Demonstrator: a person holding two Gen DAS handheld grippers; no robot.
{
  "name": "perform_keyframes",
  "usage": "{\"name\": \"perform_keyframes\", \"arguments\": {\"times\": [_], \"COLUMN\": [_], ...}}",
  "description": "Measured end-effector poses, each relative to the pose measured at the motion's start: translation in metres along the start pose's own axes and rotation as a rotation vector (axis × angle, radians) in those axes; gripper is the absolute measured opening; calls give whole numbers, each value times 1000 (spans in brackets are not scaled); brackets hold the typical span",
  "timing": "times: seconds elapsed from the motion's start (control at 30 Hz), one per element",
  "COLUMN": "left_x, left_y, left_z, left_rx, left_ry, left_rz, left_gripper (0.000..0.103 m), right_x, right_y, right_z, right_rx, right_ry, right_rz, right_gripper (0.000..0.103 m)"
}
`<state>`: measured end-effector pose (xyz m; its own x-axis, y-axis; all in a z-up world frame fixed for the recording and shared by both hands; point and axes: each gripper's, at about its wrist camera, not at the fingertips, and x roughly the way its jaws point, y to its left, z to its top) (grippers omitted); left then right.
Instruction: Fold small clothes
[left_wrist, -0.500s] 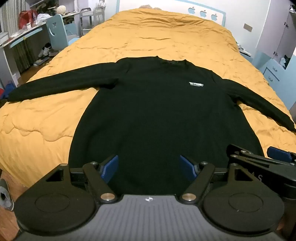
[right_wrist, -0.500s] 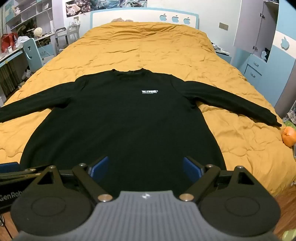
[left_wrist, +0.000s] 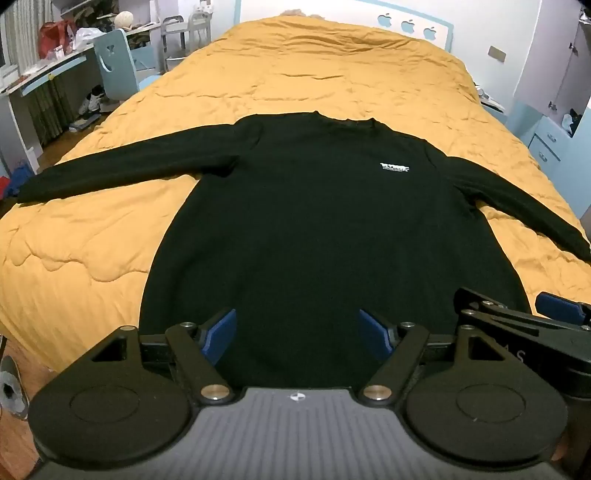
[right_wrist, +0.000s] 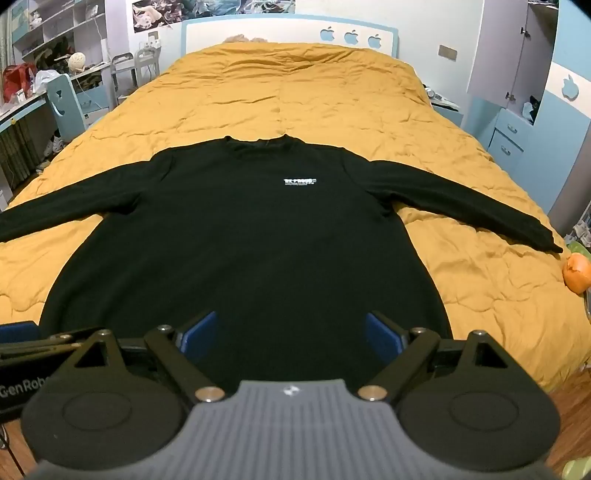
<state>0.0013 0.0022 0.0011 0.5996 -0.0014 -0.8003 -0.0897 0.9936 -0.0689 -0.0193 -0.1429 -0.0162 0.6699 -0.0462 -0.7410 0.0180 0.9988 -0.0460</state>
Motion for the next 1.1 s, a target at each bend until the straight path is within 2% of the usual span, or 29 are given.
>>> {"name": "perform_keyframes", "arguments": {"times": [1.1], "left_x": [0], "left_y": [-4], "left_z": [-3], "left_rx": [7], "left_ry": [-2], "left_rz": [8], "left_gripper": [87], "right_x": [5], "right_y": [-6], "right_z": [5], "right_rx": [6], "right_ry": [9], "right_rz": [-4], "right_gripper": [83]}}
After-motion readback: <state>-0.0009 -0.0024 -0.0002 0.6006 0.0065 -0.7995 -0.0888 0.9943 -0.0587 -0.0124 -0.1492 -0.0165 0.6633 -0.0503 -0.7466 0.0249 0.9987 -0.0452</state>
